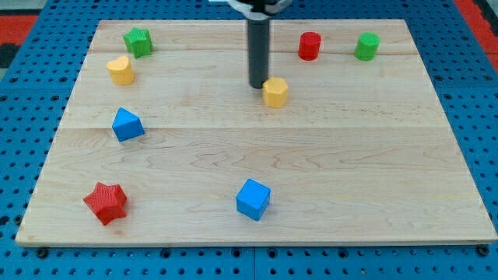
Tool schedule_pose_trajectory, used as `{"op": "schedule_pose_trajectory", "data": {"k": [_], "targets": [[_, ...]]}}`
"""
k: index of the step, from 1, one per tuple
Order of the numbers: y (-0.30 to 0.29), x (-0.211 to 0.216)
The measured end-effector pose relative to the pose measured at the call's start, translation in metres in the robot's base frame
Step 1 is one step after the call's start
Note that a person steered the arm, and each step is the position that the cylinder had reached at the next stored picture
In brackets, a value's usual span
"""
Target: Move the red circle to the top center of the board
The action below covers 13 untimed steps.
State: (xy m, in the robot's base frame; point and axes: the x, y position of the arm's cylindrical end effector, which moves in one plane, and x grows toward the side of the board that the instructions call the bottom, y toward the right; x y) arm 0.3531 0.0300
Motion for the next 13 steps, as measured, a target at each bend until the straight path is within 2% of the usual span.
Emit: {"op": "schedule_pose_trajectory", "data": {"k": [1,2,3,4,5,6,8,13], "targets": [[0.05,0.0],[0.077,0.0],[0.123,-0.014],[0.13,-0.026],[0.13,-0.04],[0.13,-0.078],[0.128,-0.08],[0.078,-0.085]]}}
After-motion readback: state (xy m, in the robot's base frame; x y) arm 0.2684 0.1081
